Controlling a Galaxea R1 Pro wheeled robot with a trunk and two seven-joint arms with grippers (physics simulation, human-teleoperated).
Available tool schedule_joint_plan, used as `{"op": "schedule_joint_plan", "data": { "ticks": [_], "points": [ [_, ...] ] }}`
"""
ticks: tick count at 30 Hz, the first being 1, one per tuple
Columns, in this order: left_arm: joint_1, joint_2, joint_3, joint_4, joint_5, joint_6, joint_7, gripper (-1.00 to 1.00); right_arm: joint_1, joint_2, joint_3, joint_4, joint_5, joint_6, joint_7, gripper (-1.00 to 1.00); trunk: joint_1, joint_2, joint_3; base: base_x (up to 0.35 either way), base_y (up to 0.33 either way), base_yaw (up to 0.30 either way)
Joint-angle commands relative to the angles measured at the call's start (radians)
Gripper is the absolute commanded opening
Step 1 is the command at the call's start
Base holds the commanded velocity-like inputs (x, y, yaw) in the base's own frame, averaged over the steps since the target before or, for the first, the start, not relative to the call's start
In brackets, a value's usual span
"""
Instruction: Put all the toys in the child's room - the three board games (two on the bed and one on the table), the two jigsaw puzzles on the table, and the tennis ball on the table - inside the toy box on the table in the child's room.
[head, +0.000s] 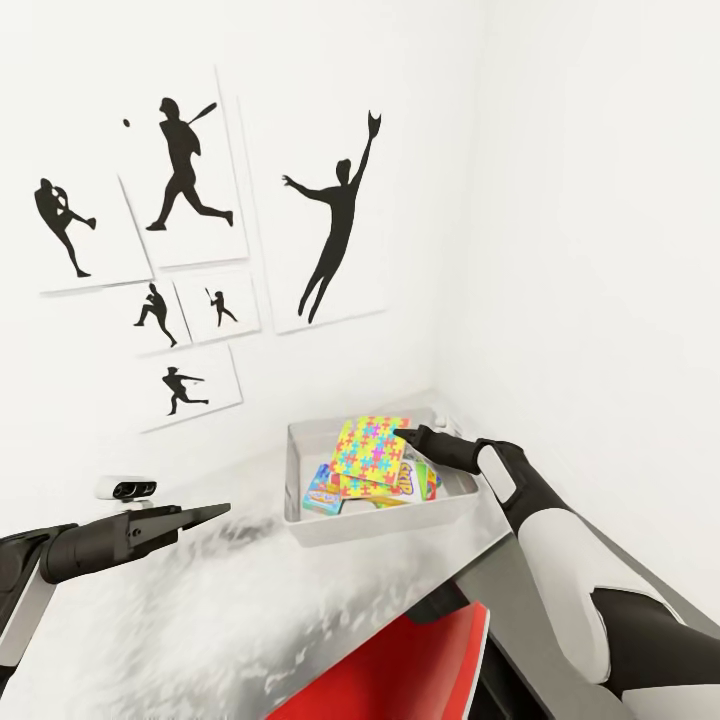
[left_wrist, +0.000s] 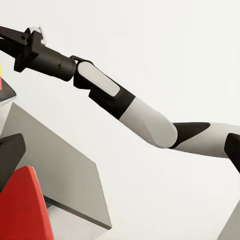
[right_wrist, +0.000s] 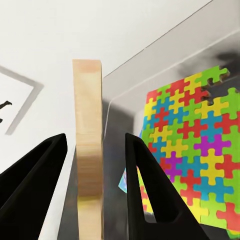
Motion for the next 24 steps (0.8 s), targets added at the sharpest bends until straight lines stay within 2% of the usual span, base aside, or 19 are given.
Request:
{"op": "schedule_joint_plan", "data": {
  "ticks": [1, 6, 7, 24],
  "points": [
    [-0.001, 0.0, 0.0, 0.0, 0.0, 0.01, -0.004, 1.0, -0.001, 0.002, -0.007, 0.0, -0.001, 0.007, 0.002, -1.0, 0.001, -0.002, -0.002, 0.0, 0.0, 0.0],
    [-0.001, 0.0, 0.0, 0.0, 0.0, 0.011, -0.004, 1.0, -0.001, 0.002, -0.006, 0.0, -0.001, 0.007, 0.002, -1.0, 0.001, -0.002, -0.002, 0.0, 0.0, 0.0],
    [-0.001, 0.0, 0.0, 0.0, 0.0, 0.011, -0.004, 1.0, -0.001, 0.002, -0.006, 0.0, -0.001, 0.007, 0.002, 1.0, 0.001, -0.002, -0.002, 0.0, 0.0, 0.0],
    [-0.001, 0.0, 0.0, 0.0, 0.0, 0.01, -0.004, 1.0, -0.001, -0.006, -0.009, -0.009, 0.0, 0.008, 0.008, 1.0, 0.001, -0.002, -0.002, 0.0, 0.0, 0.0]
  ]
}}
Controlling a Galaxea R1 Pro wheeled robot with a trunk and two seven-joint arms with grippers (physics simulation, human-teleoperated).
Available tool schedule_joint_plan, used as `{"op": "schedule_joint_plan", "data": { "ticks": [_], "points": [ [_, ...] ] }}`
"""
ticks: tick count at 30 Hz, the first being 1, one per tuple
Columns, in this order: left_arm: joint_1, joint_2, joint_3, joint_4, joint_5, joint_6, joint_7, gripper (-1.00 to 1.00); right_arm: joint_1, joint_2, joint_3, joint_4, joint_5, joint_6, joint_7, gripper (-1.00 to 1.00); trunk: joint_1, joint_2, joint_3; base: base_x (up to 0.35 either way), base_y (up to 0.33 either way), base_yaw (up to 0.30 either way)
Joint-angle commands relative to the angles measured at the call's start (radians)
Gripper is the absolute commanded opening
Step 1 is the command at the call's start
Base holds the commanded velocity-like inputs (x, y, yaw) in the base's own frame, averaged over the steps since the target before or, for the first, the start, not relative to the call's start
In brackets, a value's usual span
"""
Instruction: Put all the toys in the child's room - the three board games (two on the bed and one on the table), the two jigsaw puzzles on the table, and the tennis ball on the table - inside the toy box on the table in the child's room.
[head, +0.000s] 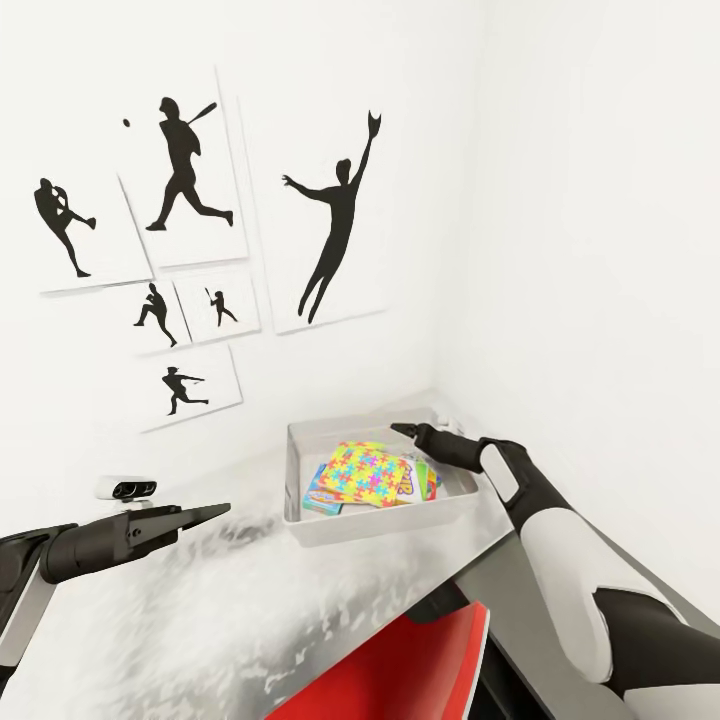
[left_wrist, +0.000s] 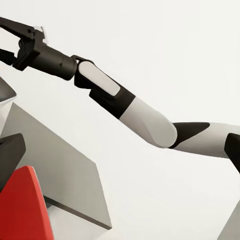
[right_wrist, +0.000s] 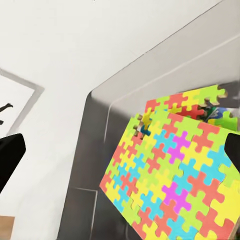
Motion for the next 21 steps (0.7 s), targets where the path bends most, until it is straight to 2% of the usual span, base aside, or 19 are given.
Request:
{"op": "schedule_joint_plan", "data": {
  "ticks": [1, 5, 7, 11, 15, 21],
  "points": [
    [-0.001, 0.0, 0.0, 0.0, 0.0, 0.011, -0.004, 1.0, 0.0, 0.0, -0.007, -0.003, -0.002, 0.008, 0.004, 1.0, 0.001, -0.002, -0.002, 0.0, 0.0, 0.0],
    [-0.001, 0.0, 0.0, 0.0, 0.0, 0.011, -0.004, 1.0, 0.003, -0.005, -0.008, -0.01, -0.002, 0.01, 0.026, 1.0, 0.001, -0.002, 0.001, 0.0, 0.0, -0.037],
    [-0.001, 0.0, 0.0, 0.0, 0.0, 0.011, -0.004, 1.0, 0.005, -0.006, -0.007, -0.028, -0.002, 0.016, 0.058, 1.0, 0.001, -0.002, 0.003, 0.0, 0.0, -0.063],
    [-0.001, 0.0, 0.0, 0.0, 0.0, 0.011, -0.004, 1.0, 0.013, -0.009, -0.007, -0.137, -0.002, 0.065, 0.17, 1.0, 0.001, -0.002, 0.009, -0.004, 0.0, -0.073],
    [-0.001, 0.001, 0.001, 0.0, 0.0, 0.01, -0.004, 1.0, 0.028, -0.01, -0.01, -0.231, -0.002, 0.109, 0.238, 1.0, 0.001, -0.002, 0.015, -0.073, 0.0, -0.076],
    [-0.001, 0.002, 0.001, 0.0, 0.0, 0.01, -0.004, 1.0, 0.097, -0.016, -0.037, -0.362, -0.005, 0.142, 0.343, 1.0, 0.001, -0.002, 0.024, -0.183, 0.0, -0.08]
  ]
}}
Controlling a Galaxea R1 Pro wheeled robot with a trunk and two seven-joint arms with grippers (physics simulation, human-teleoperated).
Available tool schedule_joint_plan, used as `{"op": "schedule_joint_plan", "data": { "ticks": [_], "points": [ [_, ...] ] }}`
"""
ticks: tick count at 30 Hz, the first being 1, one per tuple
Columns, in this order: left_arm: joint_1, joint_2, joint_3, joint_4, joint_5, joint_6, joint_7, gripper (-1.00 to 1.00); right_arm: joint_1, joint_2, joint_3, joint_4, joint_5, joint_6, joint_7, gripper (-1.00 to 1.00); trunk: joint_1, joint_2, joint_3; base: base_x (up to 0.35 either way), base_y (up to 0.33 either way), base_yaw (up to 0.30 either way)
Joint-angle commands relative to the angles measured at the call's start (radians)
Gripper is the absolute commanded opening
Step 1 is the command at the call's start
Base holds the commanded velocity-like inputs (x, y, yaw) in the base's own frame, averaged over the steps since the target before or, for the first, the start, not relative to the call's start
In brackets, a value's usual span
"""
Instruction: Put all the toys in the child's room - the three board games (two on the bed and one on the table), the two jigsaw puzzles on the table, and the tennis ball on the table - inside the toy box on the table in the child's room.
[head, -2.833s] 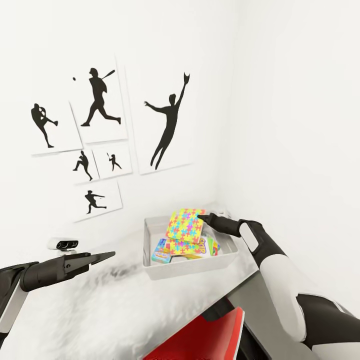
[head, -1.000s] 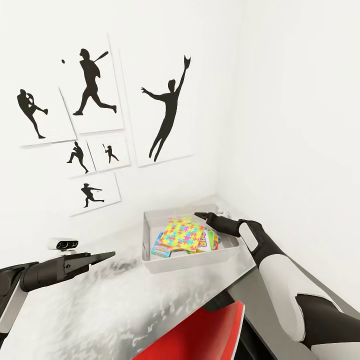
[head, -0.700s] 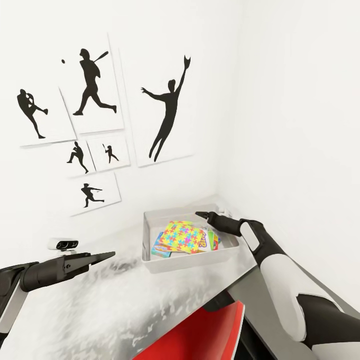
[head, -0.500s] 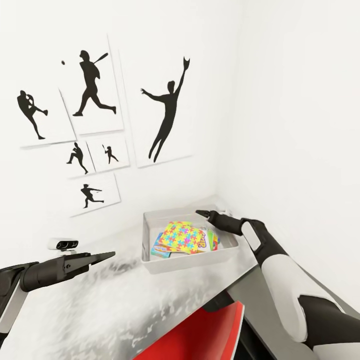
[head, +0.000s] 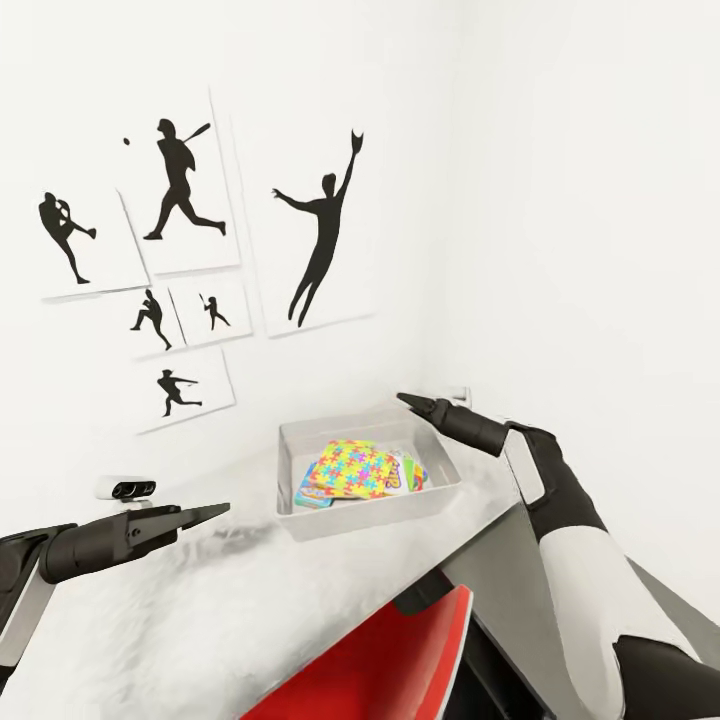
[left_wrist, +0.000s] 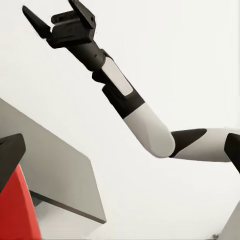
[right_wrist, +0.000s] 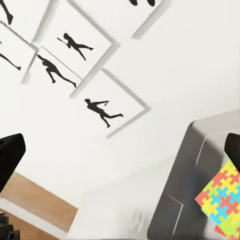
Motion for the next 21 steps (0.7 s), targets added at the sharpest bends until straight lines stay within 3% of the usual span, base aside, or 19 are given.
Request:
{"op": "schedule_joint_plan", "data": {
  "ticks": [1, 10, 16, 21],
  "points": [
    [-0.001, 0.0, 0.0, 0.0, 0.0, 0.011, -0.004, 1.0, 0.009, 0.0, -0.008, -0.014, -0.001, 0.008, 0.016, 1.0, 0.0, -0.002, -0.001, -0.236, 0.0, -0.086],
    [-0.001, 0.014, -0.001, 0.0, 0.001, 0.011, -0.004, 1.0, 0.171, -0.004, -0.079, -0.217, -0.001, 0.041, 0.182, 1.0, 0.0, -0.002, 0.013, -0.298, 0.0, -0.097],
    [-0.001, 0.02, -0.002, 0.0, 0.003, 0.011, -0.004, 1.0, 0.358, -0.006, -0.145, -0.397, -0.001, 0.044, 0.303, 1.0, 0.0, -0.002, 0.023, -0.249, 0.0, -0.134],
    [-0.001, 0.02, -0.001, 0.0, 0.005, 0.011, -0.004, 1.0, 0.492, -0.004, -0.167, -0.478, -0.001, 0.025, 0.381, 1.0, 0.0, -0.002, 0.03, -0.058, 0.0, -0.15]
  ]
}}
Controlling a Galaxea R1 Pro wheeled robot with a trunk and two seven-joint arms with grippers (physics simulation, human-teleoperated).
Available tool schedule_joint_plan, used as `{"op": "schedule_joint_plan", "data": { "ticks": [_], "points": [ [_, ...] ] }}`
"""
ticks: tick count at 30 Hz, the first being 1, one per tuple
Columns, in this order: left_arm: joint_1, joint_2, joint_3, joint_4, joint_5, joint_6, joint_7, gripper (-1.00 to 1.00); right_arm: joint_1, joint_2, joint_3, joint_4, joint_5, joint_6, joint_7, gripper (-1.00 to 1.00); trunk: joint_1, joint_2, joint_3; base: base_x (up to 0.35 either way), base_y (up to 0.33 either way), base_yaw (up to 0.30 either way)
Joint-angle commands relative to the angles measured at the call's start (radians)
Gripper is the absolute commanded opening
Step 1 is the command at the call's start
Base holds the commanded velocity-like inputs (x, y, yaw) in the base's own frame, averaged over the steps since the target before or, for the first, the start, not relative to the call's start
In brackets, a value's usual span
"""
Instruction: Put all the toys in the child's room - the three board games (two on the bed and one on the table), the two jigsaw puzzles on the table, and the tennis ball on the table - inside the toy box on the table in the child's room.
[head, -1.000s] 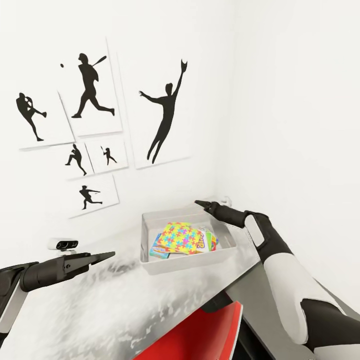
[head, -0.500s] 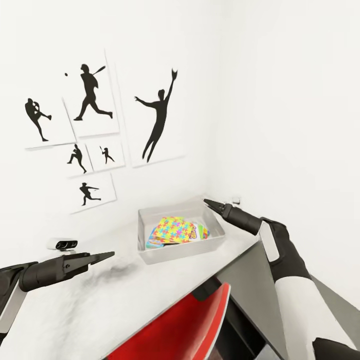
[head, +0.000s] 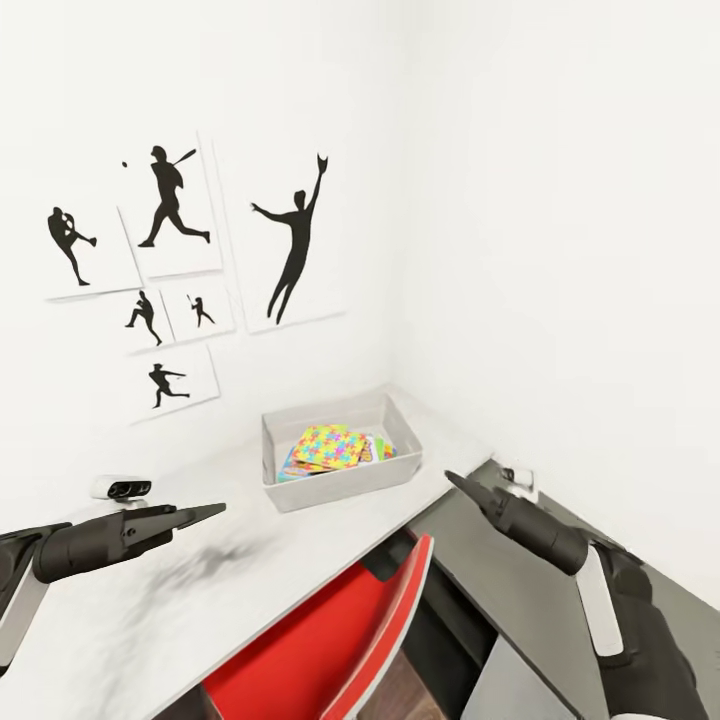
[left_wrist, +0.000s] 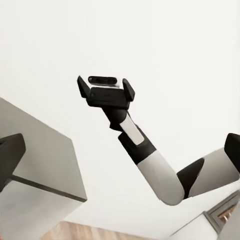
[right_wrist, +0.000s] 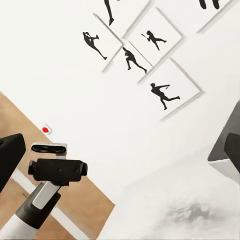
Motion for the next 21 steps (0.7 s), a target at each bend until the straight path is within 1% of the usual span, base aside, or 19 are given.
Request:
{"op": "schedule_joint_plan", "data": {
  "ticks": [1, 3, 7, 10, 14, 21],
  "points": [
    [-0.001, 0.001, 0.0, 0.0, 0.0, 0.011, -0.004, 1.0, 0.011, 0.0, -0.001, -0.004, -0.003, -0.001, 0.009, 1.0, 0.001, -0.002, -0.001, -0.018, 0.0, -0.152],
    [0.0, 0.002, 0.0, 0.0, 0.0, 0.011, -0.004, 1.0, 0.035, 0.002, -0.003, -0.011, -0.003, -0.034, 0.023, 1.0, 0.001, -0.002, 0.002, -0.012, 0.0, -0.15],
    [0.0, 0.005, 0.001, 0.0, 0.0, 0.011, -0.004, 1.0, 0.057, 0.007, -0.001, -0.012, 0.002, -0.098, 0.032, 1.0, 0.001, -0.002, 0.009, -0.067, 0.0, -0.12],
    [0.001, 0.006, 0.001, 0.0, 0.0, 0.011, -0.004, 1.0, 0.062, 0.007, -0.001, -0.011, 0.007, -0.116, 0.036, 1.0, 0.001, -0.002, 0.013, -0.189, 0.0, -0.056],
    [0.001, 0.006, 0.001, 0.0, 0.0, 0.011, -0.004, 1.0, 0.064, 0.005, 0.0, -0.018, 0.01, -0.125, 0.037, 1.0, 0.001, -0.002, 0.02, -0.278, 0.0, -0.014],
    [0.001, 0.007, -0.001, 0.0, -0.001, 0.01, -0.004, 1.0, 0.065, 0.01, 0.004, -0.019, 0.014, -0.13, 0.03, 1.0, 0.001, -0.002, 0.026, -0.296, 0.0, 0.044]
  ]
}}
